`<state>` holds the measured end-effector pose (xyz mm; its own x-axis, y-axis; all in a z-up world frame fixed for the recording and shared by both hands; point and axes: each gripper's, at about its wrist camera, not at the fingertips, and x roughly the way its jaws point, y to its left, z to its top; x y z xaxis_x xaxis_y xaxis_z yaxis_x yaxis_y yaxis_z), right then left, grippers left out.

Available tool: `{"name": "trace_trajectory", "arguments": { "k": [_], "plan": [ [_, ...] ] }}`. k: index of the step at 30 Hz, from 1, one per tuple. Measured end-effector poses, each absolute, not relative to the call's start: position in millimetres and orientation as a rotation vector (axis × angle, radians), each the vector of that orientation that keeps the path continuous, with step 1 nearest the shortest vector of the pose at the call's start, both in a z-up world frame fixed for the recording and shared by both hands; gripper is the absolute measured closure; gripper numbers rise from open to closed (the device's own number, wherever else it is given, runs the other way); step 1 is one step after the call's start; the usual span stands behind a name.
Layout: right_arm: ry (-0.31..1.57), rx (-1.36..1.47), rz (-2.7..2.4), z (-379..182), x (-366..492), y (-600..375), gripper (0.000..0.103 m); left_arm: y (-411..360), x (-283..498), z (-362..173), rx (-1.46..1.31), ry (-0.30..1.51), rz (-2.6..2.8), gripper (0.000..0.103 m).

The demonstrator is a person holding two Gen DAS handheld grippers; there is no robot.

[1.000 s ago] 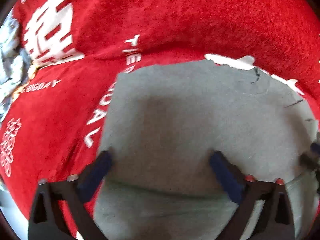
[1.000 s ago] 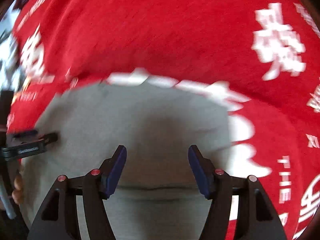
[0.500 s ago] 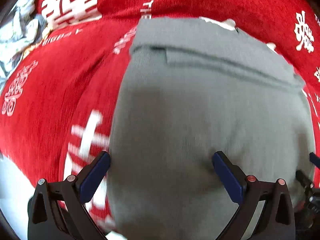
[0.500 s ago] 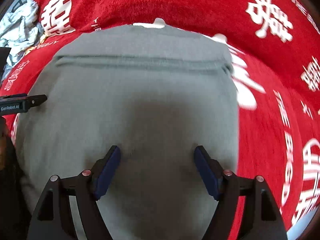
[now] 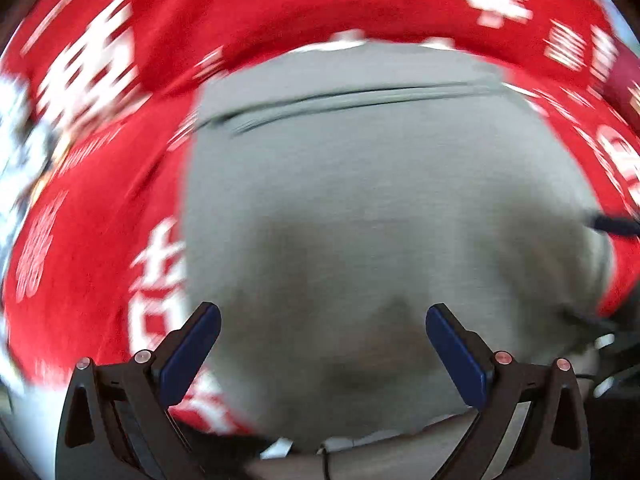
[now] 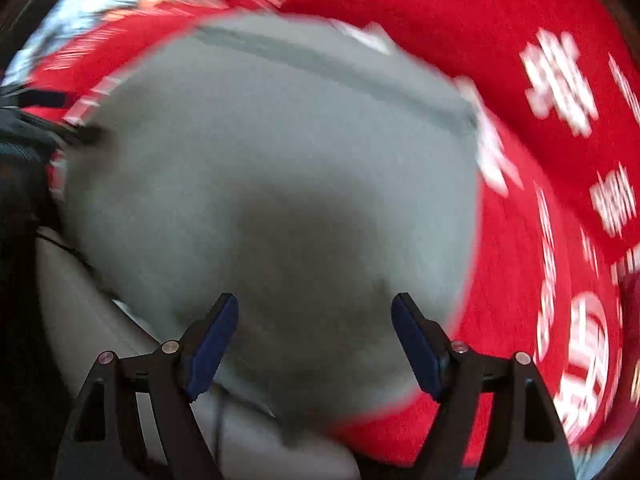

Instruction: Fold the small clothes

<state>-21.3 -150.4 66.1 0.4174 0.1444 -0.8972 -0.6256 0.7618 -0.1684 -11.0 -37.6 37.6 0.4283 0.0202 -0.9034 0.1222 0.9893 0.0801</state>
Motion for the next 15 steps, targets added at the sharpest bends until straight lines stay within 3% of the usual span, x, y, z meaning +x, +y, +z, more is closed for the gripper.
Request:
{"name": "trace_trajectory", "arguments": {
  "k": [4, 6, 15],
  "plan": [
    [0.985, -0.605, 0.662, 52.3, -19.5, -113.8, 0.022, -63.1, -5.0, 8.0, 0.293, 1.188, -0.177, 0.000],
    [1.015, -0.699, 0.665, 32.8, -14.0, -111.3, 0.022, -56.7, -1.7, 5.8, 0.241, 1.214, -0.219, 0.000],
    [1.067, -0.687, 0.683, 34.6, -12.4, -206.9, 0.019, -21.0, -25.2, 0.7, 0.395, 1.250, -0.343, 0.000]
  ]
}}
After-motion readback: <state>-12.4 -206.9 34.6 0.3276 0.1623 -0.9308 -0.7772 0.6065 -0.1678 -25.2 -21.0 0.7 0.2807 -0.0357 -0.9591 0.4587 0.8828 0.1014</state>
